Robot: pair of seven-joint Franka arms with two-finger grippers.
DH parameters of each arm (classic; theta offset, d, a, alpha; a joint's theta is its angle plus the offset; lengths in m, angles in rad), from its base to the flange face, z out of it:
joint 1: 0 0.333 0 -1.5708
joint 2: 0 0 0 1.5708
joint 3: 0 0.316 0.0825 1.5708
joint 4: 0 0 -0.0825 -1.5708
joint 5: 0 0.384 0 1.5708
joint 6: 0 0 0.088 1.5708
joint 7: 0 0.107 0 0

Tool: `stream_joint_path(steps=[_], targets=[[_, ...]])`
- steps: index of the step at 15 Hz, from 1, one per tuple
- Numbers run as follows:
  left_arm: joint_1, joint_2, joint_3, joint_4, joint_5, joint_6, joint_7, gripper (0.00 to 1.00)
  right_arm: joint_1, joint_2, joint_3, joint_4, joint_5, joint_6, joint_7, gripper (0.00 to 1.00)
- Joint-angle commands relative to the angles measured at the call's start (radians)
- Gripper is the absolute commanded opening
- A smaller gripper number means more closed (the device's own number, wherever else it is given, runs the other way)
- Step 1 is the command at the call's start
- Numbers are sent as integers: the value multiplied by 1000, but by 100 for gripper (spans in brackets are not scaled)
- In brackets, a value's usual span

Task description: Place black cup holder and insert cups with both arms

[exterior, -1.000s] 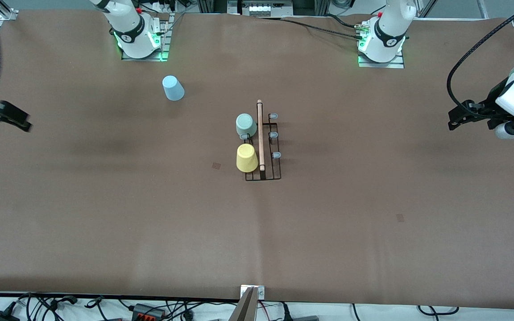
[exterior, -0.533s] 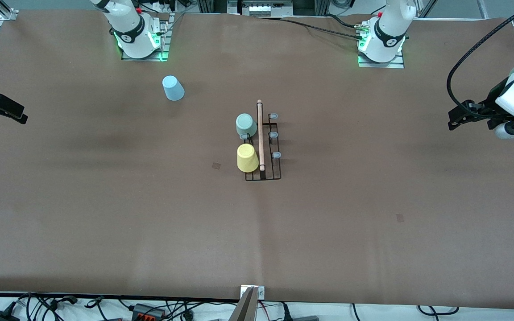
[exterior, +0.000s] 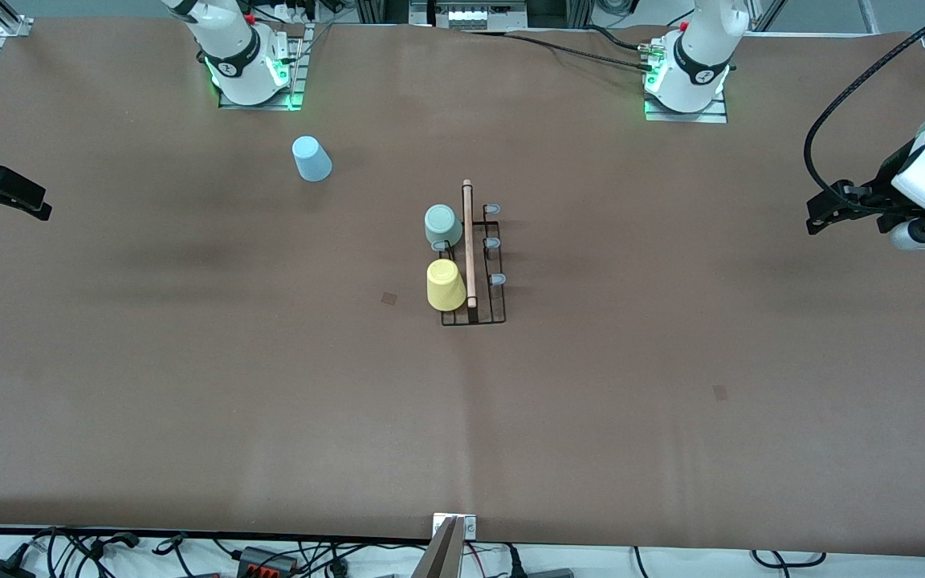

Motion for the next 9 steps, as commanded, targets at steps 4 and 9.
stream_joint_path(steps=[4, 9], targets=[[4, 2, -4, 21, -15, -20, -4, 100, 17, -11, -18, 0, 12, 0, -24, 100], [4, 2, -4, 21, -15, -20, -2, 100, 14, -12, -23, -2, 44, -4, -24, 100]])
